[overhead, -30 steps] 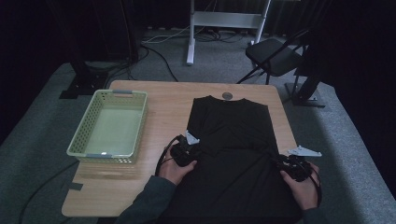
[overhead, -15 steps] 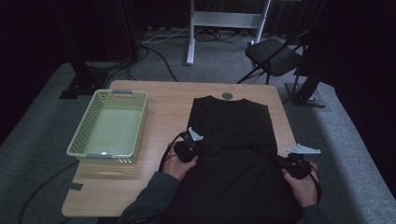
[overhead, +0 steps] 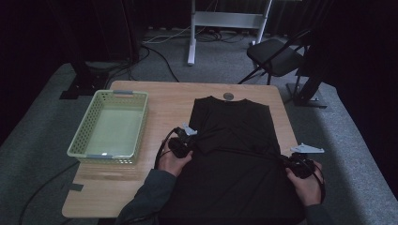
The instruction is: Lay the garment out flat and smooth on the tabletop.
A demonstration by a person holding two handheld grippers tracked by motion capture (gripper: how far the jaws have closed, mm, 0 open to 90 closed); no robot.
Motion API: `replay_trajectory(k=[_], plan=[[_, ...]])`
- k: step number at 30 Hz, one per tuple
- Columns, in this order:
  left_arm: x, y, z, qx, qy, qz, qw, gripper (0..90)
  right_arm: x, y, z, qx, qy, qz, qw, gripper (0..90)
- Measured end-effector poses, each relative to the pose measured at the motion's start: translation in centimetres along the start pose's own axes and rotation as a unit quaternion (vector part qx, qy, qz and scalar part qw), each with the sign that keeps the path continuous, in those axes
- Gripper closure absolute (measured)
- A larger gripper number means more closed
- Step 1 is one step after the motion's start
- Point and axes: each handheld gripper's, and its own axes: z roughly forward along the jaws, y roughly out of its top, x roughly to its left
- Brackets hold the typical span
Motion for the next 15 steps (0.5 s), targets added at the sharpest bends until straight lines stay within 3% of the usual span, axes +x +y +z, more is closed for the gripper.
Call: replay_trajectory(k=[15], plan=[[3.4,-1.3,-0.7,-0.002,0.027,-0.04,0.9988,84.2,-1.6,0.0,-0.2,0.003,-0.023,0.012,0.9997,84.6]])
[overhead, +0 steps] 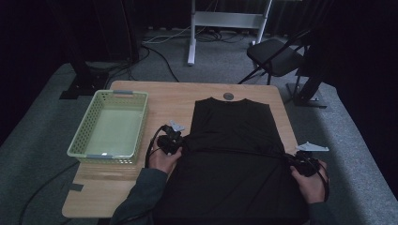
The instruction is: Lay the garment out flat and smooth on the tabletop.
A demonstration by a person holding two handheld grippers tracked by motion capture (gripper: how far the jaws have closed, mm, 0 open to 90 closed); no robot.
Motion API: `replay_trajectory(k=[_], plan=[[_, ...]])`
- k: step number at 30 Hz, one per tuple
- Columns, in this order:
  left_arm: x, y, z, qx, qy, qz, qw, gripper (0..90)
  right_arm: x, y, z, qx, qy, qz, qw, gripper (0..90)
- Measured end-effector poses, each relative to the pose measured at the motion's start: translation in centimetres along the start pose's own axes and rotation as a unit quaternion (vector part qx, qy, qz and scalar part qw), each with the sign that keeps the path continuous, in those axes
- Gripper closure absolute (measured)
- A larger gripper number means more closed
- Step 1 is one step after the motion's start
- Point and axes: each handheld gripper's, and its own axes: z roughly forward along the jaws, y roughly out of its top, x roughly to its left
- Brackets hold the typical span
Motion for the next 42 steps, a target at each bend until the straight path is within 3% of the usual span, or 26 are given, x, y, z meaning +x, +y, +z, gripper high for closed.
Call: replay_trajectory(k=[11,19,23,29,37,42], plan=[[2.5,-0.2,0.5,0.009,0.021,-0.022,0.9995,84.3,-1.1,-0.3,-0.3,-0.001,-0.006,0.016,0.9999,84.6],[3.0,-0.4,0.9,0.017,0.023,-0.03,0.9991,84.0,-1.2,-0.3,-0.3,-0.002,-0.005,0.016,0.9999,84.5],[3.4,-0.8,0.8,0.017,0.028,-0.04,0.9986,79.2,-1.2,-0.4,-0.3,-0.001,-0.004,0.016,0.9999,84.2],[4.0,-0.8,0.4,0.011,0.052,-0.052,0.9972,75.5,-1.3,-0.4,-0.3,-0.004,-0.002,0.022,0.9998,83.3],[3.6,-0.6,0.0,-0.008,0.03,-0.056,0.998,68.9,-1.4,-0.6,-0.3,-0.007,-0.001,0.027,0.9996,82.0],[2.2,0.2,0.0,-0.016,0.002,-0.039,0.9991,63.6,-1.5,-0.5,-0.2,-0.009,0.0,0.03,0.9995,81.6]])
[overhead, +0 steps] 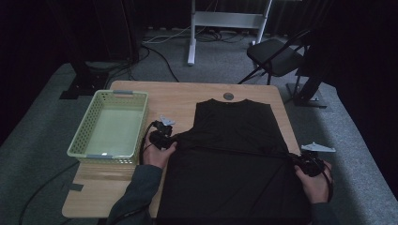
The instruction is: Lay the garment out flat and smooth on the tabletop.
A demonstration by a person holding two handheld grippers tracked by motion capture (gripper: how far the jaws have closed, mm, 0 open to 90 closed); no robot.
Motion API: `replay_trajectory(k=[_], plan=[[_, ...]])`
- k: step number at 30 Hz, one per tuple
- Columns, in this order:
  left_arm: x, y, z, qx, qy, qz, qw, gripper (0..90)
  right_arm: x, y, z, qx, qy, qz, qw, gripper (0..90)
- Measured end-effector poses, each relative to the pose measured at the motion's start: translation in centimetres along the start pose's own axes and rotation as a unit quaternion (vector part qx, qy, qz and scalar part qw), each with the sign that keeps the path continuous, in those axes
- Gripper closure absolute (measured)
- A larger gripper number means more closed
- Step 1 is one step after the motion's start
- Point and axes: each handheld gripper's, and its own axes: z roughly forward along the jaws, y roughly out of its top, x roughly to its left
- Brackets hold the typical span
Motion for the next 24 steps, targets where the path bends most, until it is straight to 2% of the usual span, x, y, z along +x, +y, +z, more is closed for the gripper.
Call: replay_trajectory(k=[2,5,10,15,21,24], plan=[[-0.7,0.2,0.1,0.001,-0.01,0.01,0.9999,62.6,0.0,0.0,0.0,0.0,-0.001,0.0,1.0,81.6],[-1.5,0.1,0.2,0.004,-0.024,0.011,0.9997,60.6,-0.1,0.0,0.0,-0.002,0.001,0.002,1.0,81.6],[-2.3,-0.7,-0.4,0.002,-0.031,0.012,0.9994,58.5,-0.1,-0.1,0.0,-0.002,0.002,0.003,1.0,81.6],[-2.7,-1.2,-0.5,0.003,-0.029,0.022,0.9993,56.5,-0.1,-0.1,0.0,-0.002,0.001,0.004,1.0,81.6],[-3.4,-1.8,0.2,0.012,-0.034,0.03,0.9989,54.0,-0.2,0.0,0.1,-0.003,0.001,0.003,1.0,81.4],[-3.8,-2.0,0.7,0.02,-0.027,0.041,0.9986,54.7,-0.2,0.1,0.1,-0.002,0.001,0.004,1.0,81.4]])
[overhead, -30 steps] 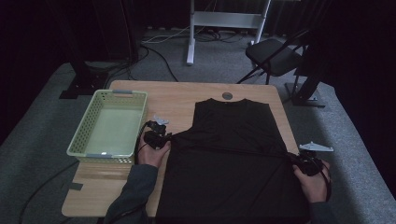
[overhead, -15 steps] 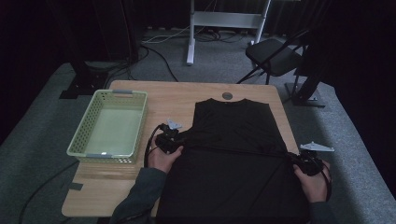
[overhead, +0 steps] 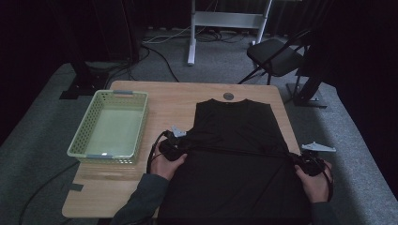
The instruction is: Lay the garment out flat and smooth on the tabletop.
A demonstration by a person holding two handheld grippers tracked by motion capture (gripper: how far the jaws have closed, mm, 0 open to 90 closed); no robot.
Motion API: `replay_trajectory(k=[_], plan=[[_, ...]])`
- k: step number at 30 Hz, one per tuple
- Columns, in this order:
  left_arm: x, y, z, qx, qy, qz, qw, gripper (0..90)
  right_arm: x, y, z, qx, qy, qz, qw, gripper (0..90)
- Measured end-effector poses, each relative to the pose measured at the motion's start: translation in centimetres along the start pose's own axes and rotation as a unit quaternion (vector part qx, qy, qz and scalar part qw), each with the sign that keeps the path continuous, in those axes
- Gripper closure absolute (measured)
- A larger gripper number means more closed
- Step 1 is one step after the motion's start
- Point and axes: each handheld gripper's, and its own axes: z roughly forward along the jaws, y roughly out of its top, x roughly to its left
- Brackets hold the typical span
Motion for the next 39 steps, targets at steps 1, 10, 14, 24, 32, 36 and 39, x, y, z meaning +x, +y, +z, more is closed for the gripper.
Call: replay_trajectory(k=[1,10,14,24,32,36,39], plan=[[-0.1,0.0,0.0,-0.002,0.006,0.005,1.0,56.6,0.0,0.0,0.0,0.0,0.0,0.0,1.0,81.4],[1.0,0.0,-1.1,-0.006,0.025,0.003,0.9997,85.5,-0.1,0.0,0.0,-0.001,0.001,0.002,1.0,81.4],[1.7,-0.3,-1.6,-0.01,0.042,-0.003,0.999,85.8,-0.1,0.0,0.0,-0.001,0.001,0.002,1.0,81.4],[3.9,-1.1,-2.6,-0.009,0.089,-0.025,0.9956,85.8,-0.3,0.0,0.0,-0.001,-0.003,0.004,1.0,81.4],[4.5,-1.3,-3.0,-0.009,0.099,-0.044,0.994,78.8,-0.5,0.0,0.0,0.001,-0.007,0.007,1.0,80.7],[3.7,-0.7,-3.6,-0.032,0.077,-0.039,0.9958,69.0,-0.1,0.2,-0.2,0.0,-0.017,0.001,0.9999,73.9],[2.7,0.2,-3.7,-0.048,0.055,-0.03,0.9969,64.2,0.2,0.4,-0.7,-0.012,-0.018,0.001,0.9998,69.7]])
